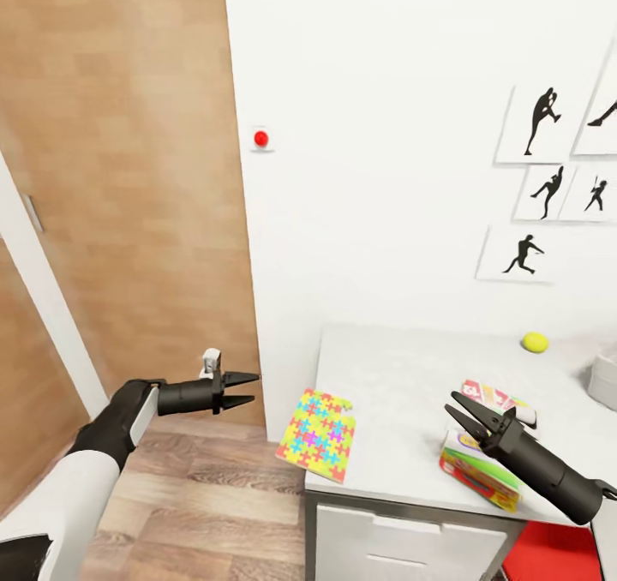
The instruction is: Put all the toys in the child's room - the three board games (two on the bed and one on the table), the two jigsaw puzzles on the table, and the tennis ball on the table - inside the toy box on the table in the child's room.
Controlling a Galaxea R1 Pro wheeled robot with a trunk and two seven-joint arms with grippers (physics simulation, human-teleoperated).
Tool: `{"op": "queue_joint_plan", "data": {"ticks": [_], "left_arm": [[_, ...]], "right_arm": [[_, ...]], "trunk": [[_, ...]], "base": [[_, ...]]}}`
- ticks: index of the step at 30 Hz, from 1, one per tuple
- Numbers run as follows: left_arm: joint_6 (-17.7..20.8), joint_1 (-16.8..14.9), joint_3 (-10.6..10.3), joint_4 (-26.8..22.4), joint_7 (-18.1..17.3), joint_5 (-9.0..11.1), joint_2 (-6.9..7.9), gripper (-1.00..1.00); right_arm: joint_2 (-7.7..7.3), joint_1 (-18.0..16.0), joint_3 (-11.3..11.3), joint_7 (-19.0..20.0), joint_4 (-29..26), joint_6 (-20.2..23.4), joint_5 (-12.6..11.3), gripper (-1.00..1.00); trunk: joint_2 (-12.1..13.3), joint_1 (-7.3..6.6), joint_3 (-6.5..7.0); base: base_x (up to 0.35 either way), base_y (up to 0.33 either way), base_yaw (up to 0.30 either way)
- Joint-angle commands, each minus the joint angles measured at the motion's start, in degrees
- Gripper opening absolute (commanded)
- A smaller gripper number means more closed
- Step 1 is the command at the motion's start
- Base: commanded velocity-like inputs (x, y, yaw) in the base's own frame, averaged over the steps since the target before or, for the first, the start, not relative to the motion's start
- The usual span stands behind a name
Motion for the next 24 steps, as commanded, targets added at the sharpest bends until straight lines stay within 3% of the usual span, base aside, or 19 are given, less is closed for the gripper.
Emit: {"op": "queue_joint_plan", "data": {"ticks": [1,9,20,24], "left_arm": [[0.4,0.0,0.0,0.0,-0.2,0.1,0.04,1.0],[0.4,0.0,0.0,0.0,-0.2,0.1,0.16,1.0],[0.3,0.0,0.0,0.0,-0.2,0.1,0.28,1.0],[0.3,0.0,0.0,0.0,-0.2,0.1,0.64,1.0]], "right_arm": [[0.03,-0.1,0.0,0.3,0.0,0.2,0.2,1.0],[0.13,-0.1,0.0,0.3,0.0,0.2,0.2,1.0],[0.07,-0.1,0.0,0.3,0.0,0.2,0.2,1.0],[0.06,-0.1,0.0,0.4,0.0,0.2,0.2,1.0]], "trunk": [[0.0,0.0,-0.06],[0.0,0.0,0.05],[0.0,0.0,0.32],[0.0,0.0,0.38]], "base": [[0.0,0.0,-0.274],[-0.004,0.0,-0.276],[-0.113,0.0,-0.274],[-0.013,0.022,-0.132]]}}
